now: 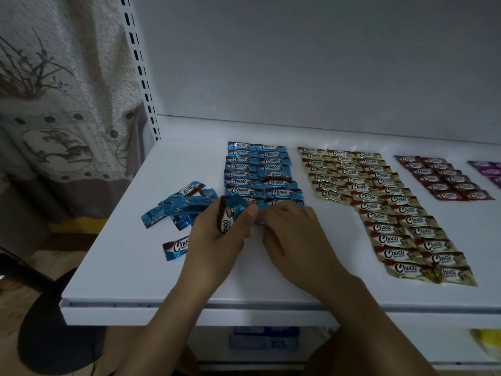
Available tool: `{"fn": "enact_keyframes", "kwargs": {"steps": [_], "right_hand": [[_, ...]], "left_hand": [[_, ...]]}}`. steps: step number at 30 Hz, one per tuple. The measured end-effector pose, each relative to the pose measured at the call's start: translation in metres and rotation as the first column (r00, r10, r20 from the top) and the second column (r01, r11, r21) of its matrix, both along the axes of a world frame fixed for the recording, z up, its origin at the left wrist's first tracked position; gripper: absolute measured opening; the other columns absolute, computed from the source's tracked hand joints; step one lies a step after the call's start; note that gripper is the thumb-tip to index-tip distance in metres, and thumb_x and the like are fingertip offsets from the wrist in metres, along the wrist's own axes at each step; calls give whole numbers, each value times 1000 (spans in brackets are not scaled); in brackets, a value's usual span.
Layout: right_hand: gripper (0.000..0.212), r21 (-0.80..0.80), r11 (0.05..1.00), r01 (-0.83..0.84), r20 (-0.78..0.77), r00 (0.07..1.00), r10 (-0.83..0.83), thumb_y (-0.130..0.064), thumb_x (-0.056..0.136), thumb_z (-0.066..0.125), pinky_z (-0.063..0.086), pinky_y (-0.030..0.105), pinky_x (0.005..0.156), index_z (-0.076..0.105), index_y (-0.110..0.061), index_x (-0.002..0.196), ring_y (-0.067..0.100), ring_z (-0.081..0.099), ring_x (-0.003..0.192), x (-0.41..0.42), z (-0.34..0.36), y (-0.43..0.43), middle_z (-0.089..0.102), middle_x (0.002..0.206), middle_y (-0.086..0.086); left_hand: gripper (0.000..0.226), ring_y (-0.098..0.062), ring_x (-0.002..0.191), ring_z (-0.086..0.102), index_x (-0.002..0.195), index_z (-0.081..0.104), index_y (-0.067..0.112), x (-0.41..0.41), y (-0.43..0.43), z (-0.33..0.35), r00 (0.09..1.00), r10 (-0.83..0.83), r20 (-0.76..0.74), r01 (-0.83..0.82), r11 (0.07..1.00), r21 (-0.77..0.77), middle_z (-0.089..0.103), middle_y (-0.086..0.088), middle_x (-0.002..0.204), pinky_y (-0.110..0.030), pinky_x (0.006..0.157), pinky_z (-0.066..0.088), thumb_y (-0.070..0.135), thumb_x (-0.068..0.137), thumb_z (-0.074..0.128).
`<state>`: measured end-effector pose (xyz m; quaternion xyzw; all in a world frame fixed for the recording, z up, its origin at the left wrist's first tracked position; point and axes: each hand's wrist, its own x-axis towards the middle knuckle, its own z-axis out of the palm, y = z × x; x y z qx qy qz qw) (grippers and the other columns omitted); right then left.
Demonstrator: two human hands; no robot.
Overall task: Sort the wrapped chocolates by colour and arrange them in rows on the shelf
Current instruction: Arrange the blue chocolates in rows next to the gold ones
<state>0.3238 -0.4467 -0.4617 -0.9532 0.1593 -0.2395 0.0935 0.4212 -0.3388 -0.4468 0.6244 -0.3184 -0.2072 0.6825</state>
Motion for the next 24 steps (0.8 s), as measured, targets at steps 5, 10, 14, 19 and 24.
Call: {"fn": "enact_keyframes", "kwargs": {"steps": [5, 10, 14, 19, 24], "right_hand": [[34, 305, 952, -19, 294, 953, -75, -32, 91, 39, 49, 27, 82, 64, -23, 112, 6, 60, 99, -4, 11, 2, 66, 104, -11], [22, 514, 817, -261, 403, 914, 38, -36, 81, 63, 41, 7, 78, 67, -26, 101, 0, 60, 98, -8, 30, 14, 66, 101, -16], [8, 769, 595, -235, 423, 884, -198, -14, 88, 64, 47, 11, 62, 65, -18, 80, -1, 62, 74, -8, 34, 10, 68, 78, -9], [8, 869, 471, -154, 352, 860, -368, -14, 91, 59, 43, 15, 51, 64, -13, 85, 4, 61, 59, -16, 33, 8, 70, 71, -2], [9, 871, 435, -229, 401, 842, -360, -10, 86, 63, 46, 13, 54, 63, -13, 94, 5, 66, 64, -15, 37, 18, 72, 74, -4]], "left_hand": [[7, 3, 49, 54, 86, 60, 27, -1, 0, 1, 996, -15, 84, 10, 999, 53, 61, 19, 57, -8, 47, 39, 21, 87, 64], [28, 5, 60, 60, 89, 55, 42, 0, 2, -5, 934, -113, 338, 50, 981, 190, 61, 21, 70, -9, 52, 43, 16, 86, 67], [20, -1, 56, 59, 88, 59, 35, -1, 2, -1, 948, -159, 276, 113, 978, 175, 65, 17, 70, -13, 46, 43, 44, 73, 67], [28, -6, 40, 49, 81, 64, 19, -1, 4, 8, 996, -57, -62, 57, 998, -7, 67, 6, 62, -16, 38, 39, 44, 71, 58], [4, -6, 41, 52, 80, 67, 23, 0, 4, 4, 992, -100, 75, 98, 995, 27, 69, 11, 68, -17, 40, 44, 25, 77, 68]]}}
